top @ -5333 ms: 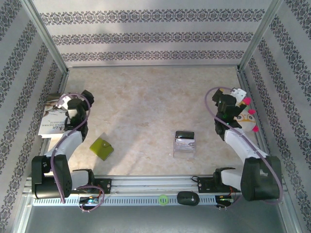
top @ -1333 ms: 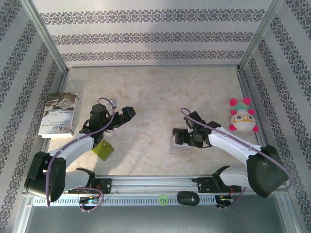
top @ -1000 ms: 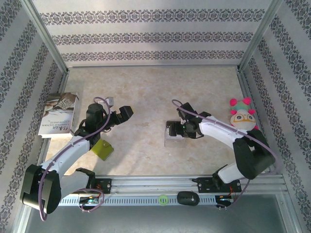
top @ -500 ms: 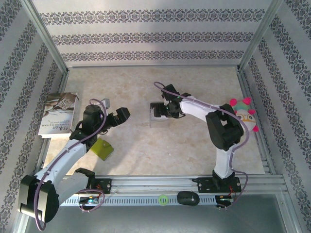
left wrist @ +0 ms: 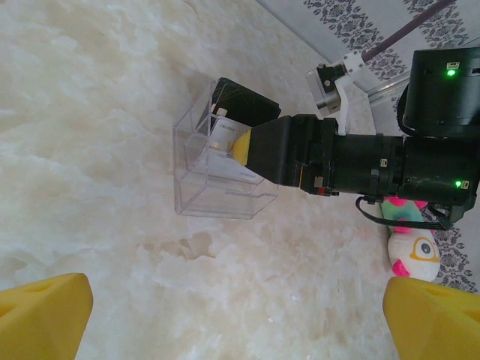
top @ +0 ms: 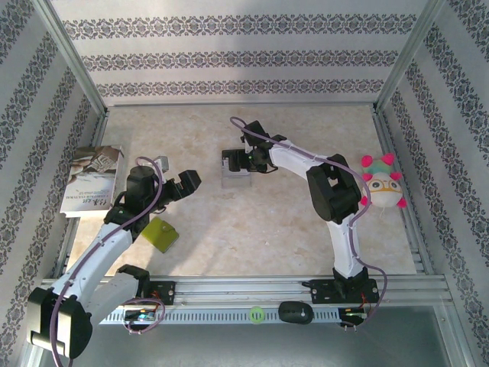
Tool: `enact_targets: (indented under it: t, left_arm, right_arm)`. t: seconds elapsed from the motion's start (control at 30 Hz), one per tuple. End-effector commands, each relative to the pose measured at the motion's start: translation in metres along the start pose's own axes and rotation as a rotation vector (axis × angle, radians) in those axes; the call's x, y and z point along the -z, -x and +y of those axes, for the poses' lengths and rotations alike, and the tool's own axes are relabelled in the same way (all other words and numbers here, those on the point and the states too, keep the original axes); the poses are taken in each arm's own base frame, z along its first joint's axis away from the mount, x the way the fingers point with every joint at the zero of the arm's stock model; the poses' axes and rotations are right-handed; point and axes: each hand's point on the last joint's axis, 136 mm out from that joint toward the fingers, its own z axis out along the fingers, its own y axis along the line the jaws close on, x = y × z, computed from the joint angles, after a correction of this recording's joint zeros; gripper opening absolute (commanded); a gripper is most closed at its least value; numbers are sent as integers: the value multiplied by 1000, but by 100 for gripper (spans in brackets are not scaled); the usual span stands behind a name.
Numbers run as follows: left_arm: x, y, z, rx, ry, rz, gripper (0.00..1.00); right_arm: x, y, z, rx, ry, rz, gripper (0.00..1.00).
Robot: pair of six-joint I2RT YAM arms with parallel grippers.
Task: Take the credit cards out of the card holder
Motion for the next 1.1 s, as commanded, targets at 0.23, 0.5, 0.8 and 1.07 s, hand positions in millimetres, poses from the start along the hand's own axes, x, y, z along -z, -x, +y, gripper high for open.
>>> enact_targets:
  t: [0.23, 0.5, 0.8, 1.07]
  left_arm:
    - [8, 11, -7, -12, -5, -27, 99]
    - [21, 20, 0, -7, 60, -93, 99]
    - [67, 6, 87, 123, 473, -226, 99]
    - [105, -84, 173, 467, 772, -190, 99]
  right_arm:
    - [33, 26, 27, -3, 53, -111, 81]
    - [87, 30, 31, -5, 77, -237, 82]
    - [120, -25, 81, 182, 152, -305, 81]
    - [117, -56, 89, 247, 142, -312, 81]
